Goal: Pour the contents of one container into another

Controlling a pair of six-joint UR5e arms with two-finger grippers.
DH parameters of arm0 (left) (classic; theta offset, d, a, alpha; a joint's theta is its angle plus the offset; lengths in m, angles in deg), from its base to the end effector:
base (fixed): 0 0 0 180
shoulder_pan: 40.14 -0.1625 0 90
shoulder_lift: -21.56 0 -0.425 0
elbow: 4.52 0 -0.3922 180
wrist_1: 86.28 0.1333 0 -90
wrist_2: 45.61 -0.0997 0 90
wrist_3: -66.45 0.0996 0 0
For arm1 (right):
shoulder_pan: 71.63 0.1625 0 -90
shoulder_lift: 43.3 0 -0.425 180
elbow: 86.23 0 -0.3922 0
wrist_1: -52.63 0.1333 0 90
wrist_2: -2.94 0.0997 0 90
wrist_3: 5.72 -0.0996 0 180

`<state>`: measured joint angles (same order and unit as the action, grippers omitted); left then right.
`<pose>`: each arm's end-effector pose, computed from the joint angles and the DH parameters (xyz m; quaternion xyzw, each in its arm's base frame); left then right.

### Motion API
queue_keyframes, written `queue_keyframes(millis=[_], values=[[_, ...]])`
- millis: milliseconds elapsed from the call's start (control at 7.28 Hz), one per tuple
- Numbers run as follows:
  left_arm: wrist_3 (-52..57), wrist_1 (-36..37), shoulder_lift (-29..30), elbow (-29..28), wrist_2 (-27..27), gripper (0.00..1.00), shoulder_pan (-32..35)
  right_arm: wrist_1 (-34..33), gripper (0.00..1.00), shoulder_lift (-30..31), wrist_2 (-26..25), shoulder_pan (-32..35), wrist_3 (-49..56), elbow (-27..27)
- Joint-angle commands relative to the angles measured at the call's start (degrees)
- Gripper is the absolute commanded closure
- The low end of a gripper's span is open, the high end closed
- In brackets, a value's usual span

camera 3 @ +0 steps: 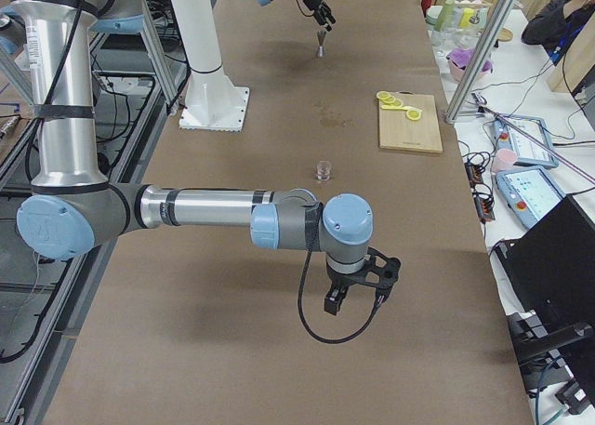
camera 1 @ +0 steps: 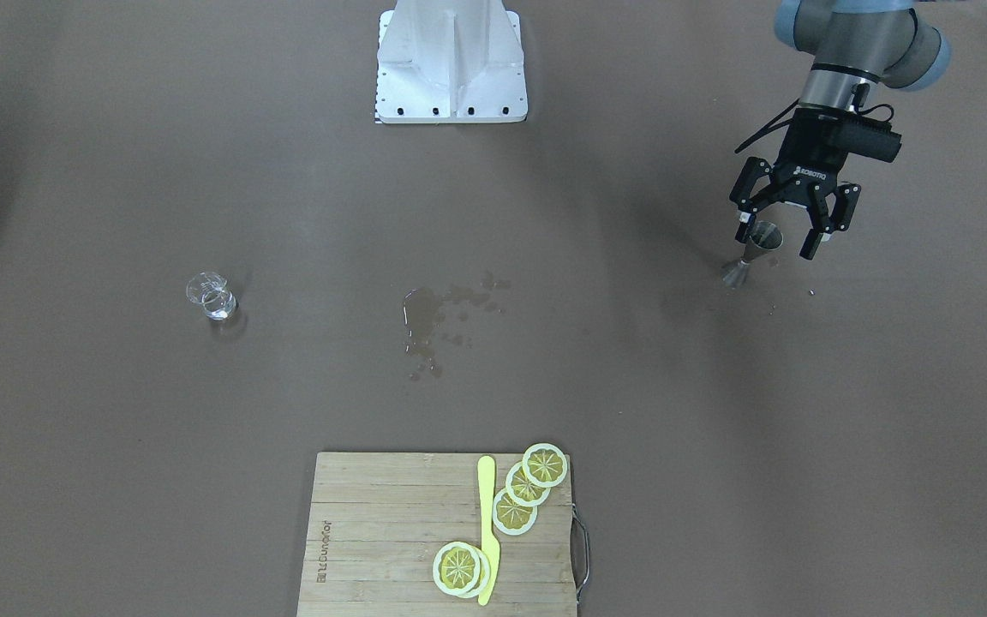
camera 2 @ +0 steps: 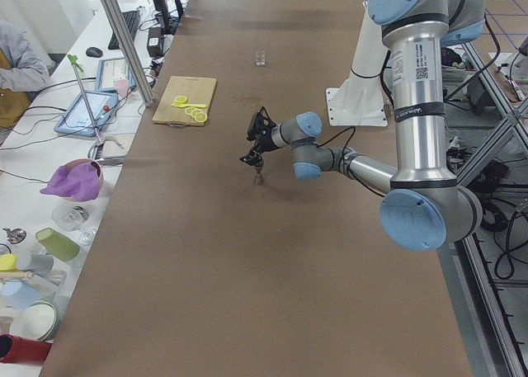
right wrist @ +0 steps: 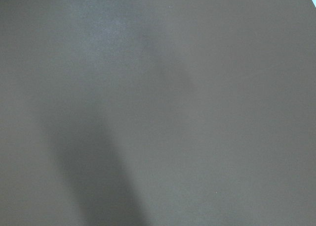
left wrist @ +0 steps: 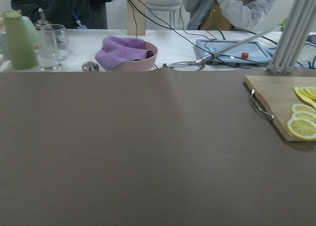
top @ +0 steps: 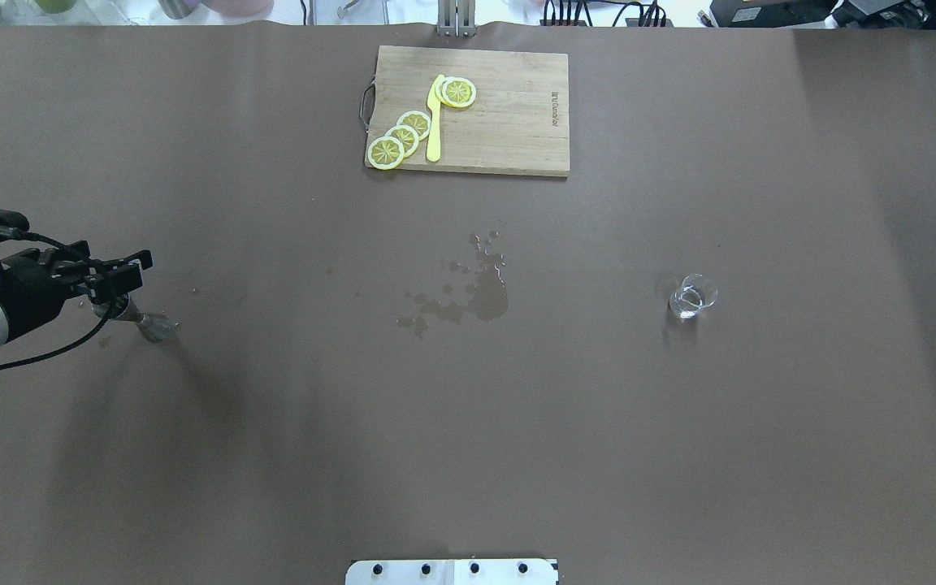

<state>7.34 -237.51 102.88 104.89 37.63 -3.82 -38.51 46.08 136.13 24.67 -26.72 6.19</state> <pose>0.2736 -0.3811 0.4454 0.3643 0.4621 -0.0729 0.8053 0.1194 -0.4881 0.6359 -0.0318 -0.3669 0.2135 0.9049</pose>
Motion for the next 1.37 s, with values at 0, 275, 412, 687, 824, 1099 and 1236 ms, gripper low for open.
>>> queue_keyframes(millis=[0, 275, 412, 687, 824, 1099, 1236], values=[[0.3, 5.8, 0.2, -1.6, 14.3, 0.01, 8.4, 0.1, 0.00, -0.3, -0.6, -0.1, 0.1, -0.5], [0.3, 14.5, -0.4, -2.8, 23.4, 0.01, 16.2, 0.0, 0.00, -0.4, -0.8, -0.2, 0.0, -0.5], [0.3, 22.6, 0.2, -2.8, 26.7, 0.01, 20.3, 0.0, 0.00, -0.3, -0.8, -0.3, 0.0, -0.7], [0.3, 32.6, -0.2, -5.0, 38.3, 0.01, 27.5, 0.0, 0.00, 0.2, -0.5, -0.3, 0.1, 0.0], [0.4, 36.0, -0.7, -5.0, 41.0, 0.01, 29.1, 0.0, 0.00, 0.1, -0.5, -0.3, 0.0, 0.0], [13.0, 37.8, -3.3, -8.2, 46.0, 0.01, 36.9, 0.0, 0.00, -0.3, -0.6, -0.3, 0.0, -0.2], [21.0, 40.5, -4.1, -9.0, 46.5, 0.01, 40.3, 0.0, 0.00, 0.0, -0.4, -0.3, 0.0, 0.0]])
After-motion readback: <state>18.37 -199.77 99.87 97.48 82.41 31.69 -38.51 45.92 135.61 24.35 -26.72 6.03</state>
